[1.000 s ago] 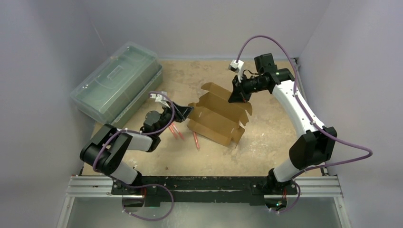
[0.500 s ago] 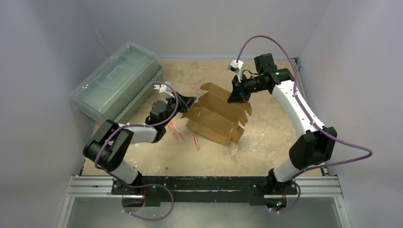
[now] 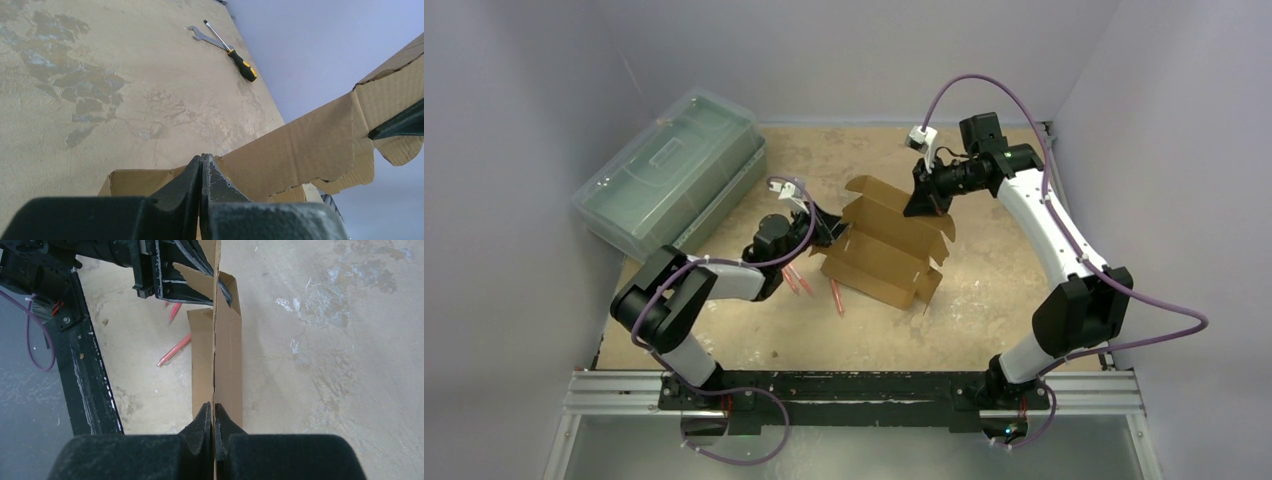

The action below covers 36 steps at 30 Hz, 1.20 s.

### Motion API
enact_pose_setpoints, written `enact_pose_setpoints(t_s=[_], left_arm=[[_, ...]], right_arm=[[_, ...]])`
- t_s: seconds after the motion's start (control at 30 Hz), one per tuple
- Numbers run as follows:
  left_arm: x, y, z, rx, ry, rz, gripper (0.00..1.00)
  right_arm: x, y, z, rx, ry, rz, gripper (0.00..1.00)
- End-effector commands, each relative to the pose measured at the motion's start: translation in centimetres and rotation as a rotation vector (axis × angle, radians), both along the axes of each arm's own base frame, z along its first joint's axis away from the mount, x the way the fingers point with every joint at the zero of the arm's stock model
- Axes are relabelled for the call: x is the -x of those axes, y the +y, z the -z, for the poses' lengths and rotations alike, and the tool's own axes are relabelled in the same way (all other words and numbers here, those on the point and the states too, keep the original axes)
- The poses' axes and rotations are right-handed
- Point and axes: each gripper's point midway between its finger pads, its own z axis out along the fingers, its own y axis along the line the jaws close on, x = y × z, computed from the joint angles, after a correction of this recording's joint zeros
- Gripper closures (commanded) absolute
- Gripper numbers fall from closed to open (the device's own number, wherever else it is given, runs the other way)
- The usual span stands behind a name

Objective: Fold the paper box
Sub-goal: Fold the paper box at the center of the board.

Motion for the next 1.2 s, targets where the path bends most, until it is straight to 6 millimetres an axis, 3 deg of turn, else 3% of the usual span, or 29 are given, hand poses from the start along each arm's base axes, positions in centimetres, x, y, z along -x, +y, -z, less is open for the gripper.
enact_pose_setpoints(t_s=[0.0, 0.2, 0.5, 0.97, 1.17], left_arm=[[0.9, -0.6, 0.0, 0.014, -0.013, 0.038, 1.00], [0.7, -0.9, 0.3, 0.041, 0.009, 0.027, 1.00], [1.4, 0.8, 0.7, 0.027, 0.051, -0.039, 1.00], [1.6, -2.7, 0.8, 0.083, 0.052, 0.070, 1.00], [0.5, -2.9, 0.9, 0.124, 0.057, 0.031, 1.00]], right_arm=[[-0.4, 0.5, -0.8, -0.031, -0.017, -0.010, 1.00], [-0.7, 0.2, -0.6, -0.018, -0.019, 0.011, 1.00], [-1.5, -0.2, -0.1, 0.011, -0.023, 0.054, 1.00], [-1.0, 0.2, 0.1, -0.010, -0.003, 0.033, 1.00], [-0.6, 0.4, 0.2, -0.030, 0.027, 0.033, 1.00]])
